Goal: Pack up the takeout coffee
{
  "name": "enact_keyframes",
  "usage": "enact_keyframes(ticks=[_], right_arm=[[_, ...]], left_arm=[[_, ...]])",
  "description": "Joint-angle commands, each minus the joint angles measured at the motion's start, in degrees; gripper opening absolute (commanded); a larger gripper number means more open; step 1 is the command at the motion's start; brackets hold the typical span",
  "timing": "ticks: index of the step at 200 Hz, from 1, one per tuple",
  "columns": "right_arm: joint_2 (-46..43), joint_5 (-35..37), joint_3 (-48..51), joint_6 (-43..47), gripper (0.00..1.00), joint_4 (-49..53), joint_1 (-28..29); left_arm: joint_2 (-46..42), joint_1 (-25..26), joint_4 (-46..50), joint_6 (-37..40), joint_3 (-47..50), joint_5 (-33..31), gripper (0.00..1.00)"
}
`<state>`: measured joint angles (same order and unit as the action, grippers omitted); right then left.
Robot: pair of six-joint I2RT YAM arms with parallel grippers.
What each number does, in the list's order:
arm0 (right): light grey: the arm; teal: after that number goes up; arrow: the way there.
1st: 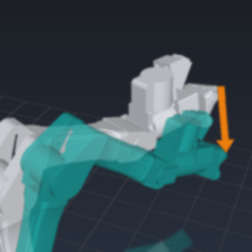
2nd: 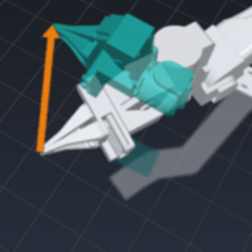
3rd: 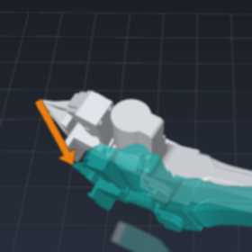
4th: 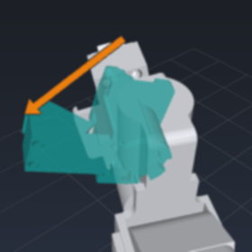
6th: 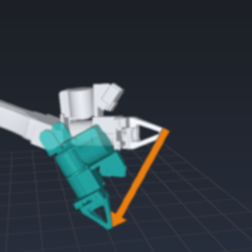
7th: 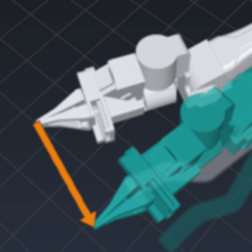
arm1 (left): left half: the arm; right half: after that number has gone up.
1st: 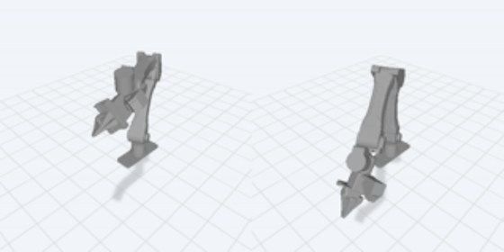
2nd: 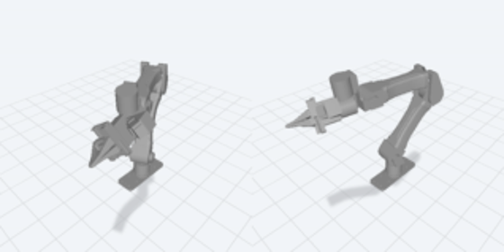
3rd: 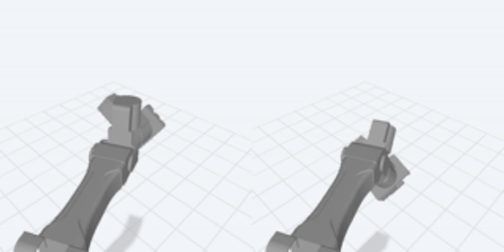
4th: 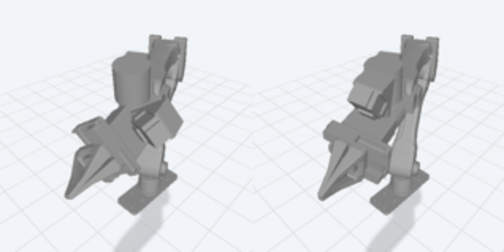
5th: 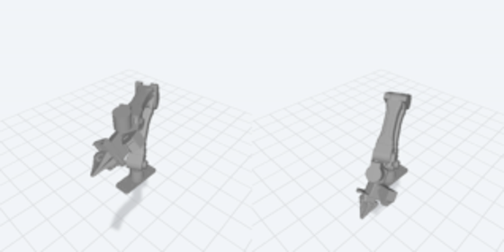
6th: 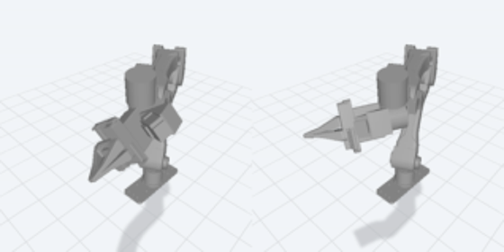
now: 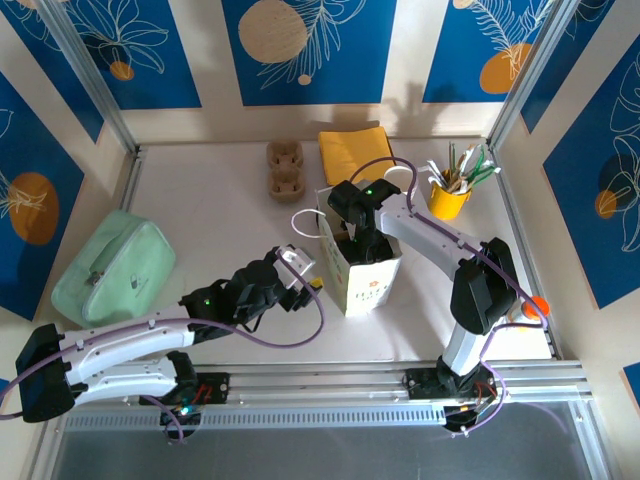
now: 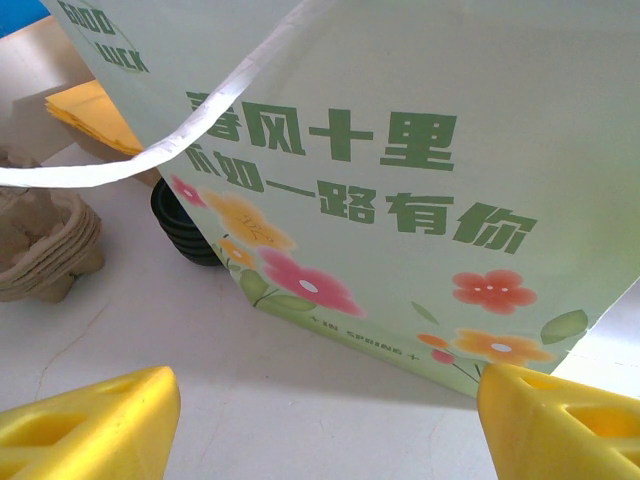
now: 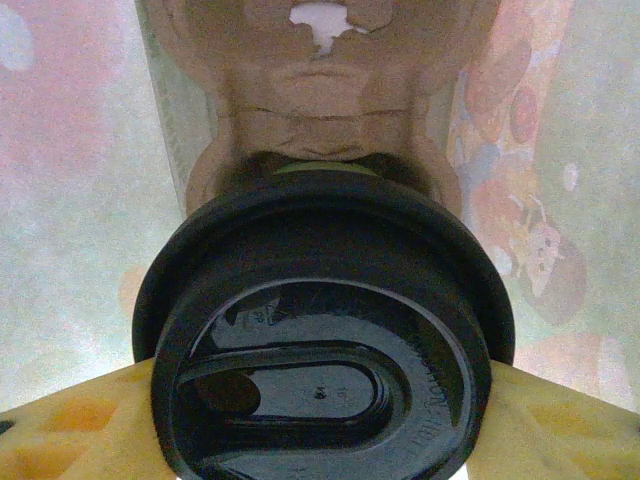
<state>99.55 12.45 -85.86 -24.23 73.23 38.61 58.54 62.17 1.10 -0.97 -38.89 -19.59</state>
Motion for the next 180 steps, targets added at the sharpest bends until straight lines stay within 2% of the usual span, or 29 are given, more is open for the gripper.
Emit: enact_keyframes(ticks=[1,180], right_arm=[[1.98,-3.26,2.21,-0.21,0.54,-4.23,0.66],[2.05,-2.01,5.00,-1.04,0.55,-6.52,1.91]], left_arm=[[-0.76,0.59,0.48,0.80,-1.45,-0.74,0.78],[-2.41,0.58,1.27,0.40,-0.92,-1.37,0.78]])
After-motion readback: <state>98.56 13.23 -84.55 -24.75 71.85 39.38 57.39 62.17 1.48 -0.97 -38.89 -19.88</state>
